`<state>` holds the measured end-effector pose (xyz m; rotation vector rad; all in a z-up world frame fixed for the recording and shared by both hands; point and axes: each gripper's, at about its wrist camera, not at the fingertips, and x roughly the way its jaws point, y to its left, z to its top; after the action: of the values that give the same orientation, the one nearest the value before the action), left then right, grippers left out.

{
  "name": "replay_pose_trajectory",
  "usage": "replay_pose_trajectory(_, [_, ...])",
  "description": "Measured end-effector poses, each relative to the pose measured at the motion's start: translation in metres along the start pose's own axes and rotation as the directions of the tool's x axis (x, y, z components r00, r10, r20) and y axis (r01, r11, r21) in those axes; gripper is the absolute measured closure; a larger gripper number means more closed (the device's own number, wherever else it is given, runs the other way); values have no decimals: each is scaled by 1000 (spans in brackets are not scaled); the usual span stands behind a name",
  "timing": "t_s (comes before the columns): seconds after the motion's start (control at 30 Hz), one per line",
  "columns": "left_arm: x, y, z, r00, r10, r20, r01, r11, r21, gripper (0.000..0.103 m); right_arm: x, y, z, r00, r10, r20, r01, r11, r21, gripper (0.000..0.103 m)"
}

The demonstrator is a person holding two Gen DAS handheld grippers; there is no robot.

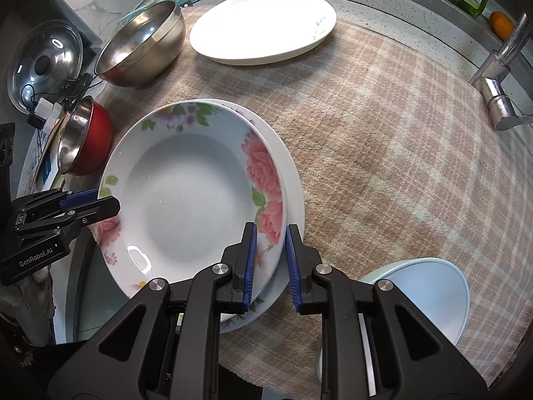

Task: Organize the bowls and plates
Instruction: 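Carry the rose-pattern plate and lower it onto the pink-flowered plate, then open both tools to release the stacked rose-pattern plate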

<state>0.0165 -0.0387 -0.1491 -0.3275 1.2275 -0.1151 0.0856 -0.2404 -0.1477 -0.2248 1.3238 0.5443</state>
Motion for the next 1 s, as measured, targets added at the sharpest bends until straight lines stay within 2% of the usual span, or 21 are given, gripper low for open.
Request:
replay_pose_trajectory(0.3, [-2, -6, -1, 999, 45, -9, -44, 997, 60, 72, 0, -1, -1, 1000, 8, 4, -8, 1000, 13, 83])
replay_pose_trajectory(0.5, [-7, -4, 0, 999, 41, -2, -41, 997, 59, 72, -7, -3, 1, 1000, 21, 23, -22, 999, 31, 72])
replay_pose_trajectory(0.67, [-16, 0, 5, 1000, 2, 9, -3, 999, 35, 72, -17, -4, 5, 998, 32, 45, -34, 998, 55, 72])
replay_pose_trajectory(1.0, [-39, -2, 31, 994, -104, 39, 102, 994, 37, 72, -47, -5, 28, 986, 106, 132, -124, 983, 137, 72])
